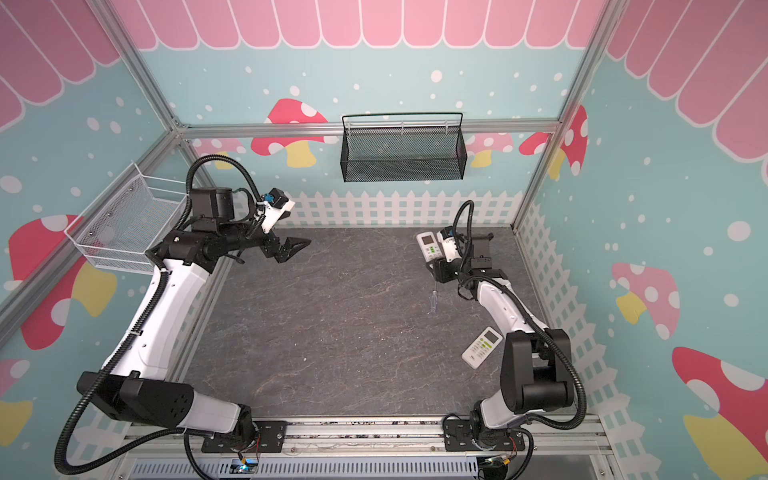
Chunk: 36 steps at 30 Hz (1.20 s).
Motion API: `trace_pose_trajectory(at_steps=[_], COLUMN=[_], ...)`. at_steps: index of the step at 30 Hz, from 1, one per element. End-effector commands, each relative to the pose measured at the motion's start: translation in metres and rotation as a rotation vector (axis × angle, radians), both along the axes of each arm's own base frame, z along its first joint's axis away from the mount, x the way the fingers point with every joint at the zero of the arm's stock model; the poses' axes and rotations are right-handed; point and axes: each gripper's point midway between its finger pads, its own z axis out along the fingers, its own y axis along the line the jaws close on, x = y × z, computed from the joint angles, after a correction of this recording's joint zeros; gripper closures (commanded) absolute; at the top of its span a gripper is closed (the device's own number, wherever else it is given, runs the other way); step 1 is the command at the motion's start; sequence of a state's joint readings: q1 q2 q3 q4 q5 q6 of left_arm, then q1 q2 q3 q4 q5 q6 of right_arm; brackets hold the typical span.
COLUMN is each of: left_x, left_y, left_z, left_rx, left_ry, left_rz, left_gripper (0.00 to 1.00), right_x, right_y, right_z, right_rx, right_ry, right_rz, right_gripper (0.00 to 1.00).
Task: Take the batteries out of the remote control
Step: 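Carry the remote toward the left gripper while the left gripper grasps its end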
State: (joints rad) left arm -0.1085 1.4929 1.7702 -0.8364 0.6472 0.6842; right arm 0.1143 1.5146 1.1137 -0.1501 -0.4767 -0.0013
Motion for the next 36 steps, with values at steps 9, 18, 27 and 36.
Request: trace_pose_trajectory(at_steps=[9,18,27,36], left_x=[-0.065,-0.09,-0.097,-0.109], left_y=[-0.059,-0.071,-0.082,-0.088], left_z=[-0.002,-0.036,-0.052,-0.089], left_rx=[0.321,0.529,0.593,0.681], left_ry=[-0.343,-0.47,-0.476,-0.44], left_rz=[-0.554,-0.766,-0.845,-0.939], left_gripper=[0.01,0.06,0.22,0.43], right_x=[-0.077,-0.121,-0.142,-0.146], right_y=[0.109,0.145,0.175,0.181], right_z=[0.075,0.073,0.064,0.063], right_rx=[0.24,0.355,0.347,0.361], right_ry=[-0.221,-0.129,-0.075,-0.072], right_rz=[0.654,0.946,1.067,1.111], right_gripper=[0.59,0.62,0.62,0.64])
